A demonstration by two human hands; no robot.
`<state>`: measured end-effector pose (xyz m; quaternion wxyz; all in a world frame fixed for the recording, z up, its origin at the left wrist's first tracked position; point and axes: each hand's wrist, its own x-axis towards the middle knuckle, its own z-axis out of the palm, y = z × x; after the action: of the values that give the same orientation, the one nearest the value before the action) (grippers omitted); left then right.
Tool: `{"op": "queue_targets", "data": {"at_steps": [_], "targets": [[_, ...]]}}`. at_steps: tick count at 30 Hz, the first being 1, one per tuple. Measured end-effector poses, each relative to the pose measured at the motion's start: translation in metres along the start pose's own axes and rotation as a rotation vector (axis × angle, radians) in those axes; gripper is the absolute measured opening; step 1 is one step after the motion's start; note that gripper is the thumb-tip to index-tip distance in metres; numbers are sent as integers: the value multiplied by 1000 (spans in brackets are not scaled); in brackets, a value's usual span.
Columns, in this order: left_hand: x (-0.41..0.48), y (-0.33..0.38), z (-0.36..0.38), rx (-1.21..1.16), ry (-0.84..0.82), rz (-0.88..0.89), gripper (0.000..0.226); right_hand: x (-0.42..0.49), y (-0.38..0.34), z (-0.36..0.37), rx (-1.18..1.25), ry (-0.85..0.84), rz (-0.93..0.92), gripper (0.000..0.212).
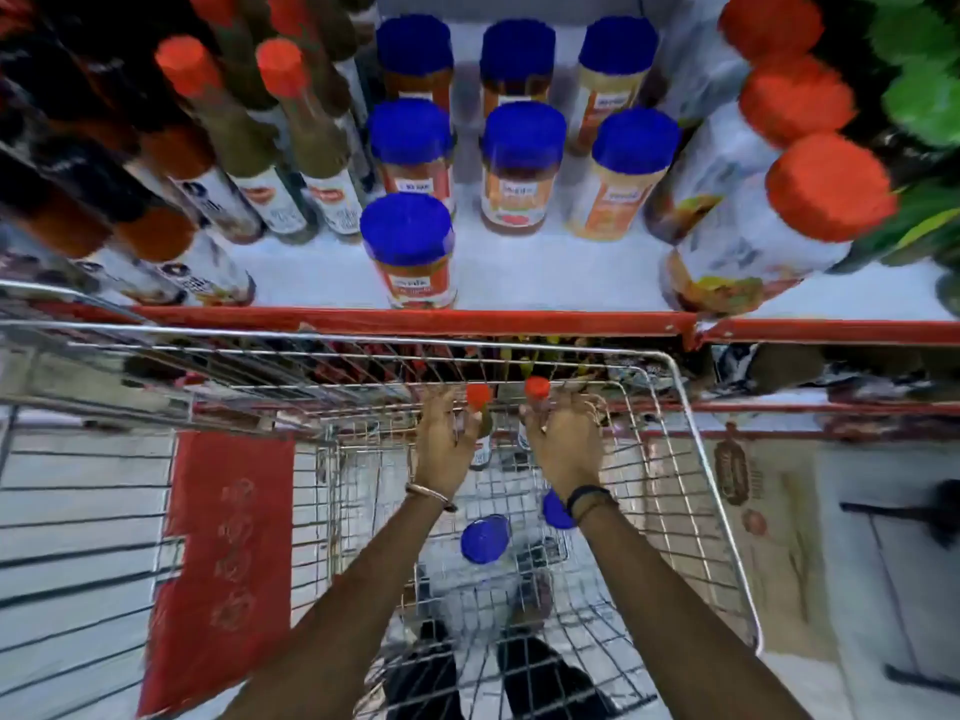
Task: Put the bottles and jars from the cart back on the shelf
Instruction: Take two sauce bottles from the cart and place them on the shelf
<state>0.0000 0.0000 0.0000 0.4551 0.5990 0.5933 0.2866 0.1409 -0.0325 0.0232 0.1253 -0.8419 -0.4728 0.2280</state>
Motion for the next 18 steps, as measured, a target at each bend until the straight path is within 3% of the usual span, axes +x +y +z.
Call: {"op": "queue_targets", "data": {"at_steps": [4,8,14,18], "targets": [[16,-17,21,-10,-22,-94,30,16,6,36,222,12,160,53],[29,-34,38,53,29,-165,39,29,9,58,501,129,296,32],[31,-44,43,-8,37,-150,38,34,13,68,614,254,205,24],[22,-43,30,-25,-15,-114,37,25,21,66,634,196,168,23]]}}
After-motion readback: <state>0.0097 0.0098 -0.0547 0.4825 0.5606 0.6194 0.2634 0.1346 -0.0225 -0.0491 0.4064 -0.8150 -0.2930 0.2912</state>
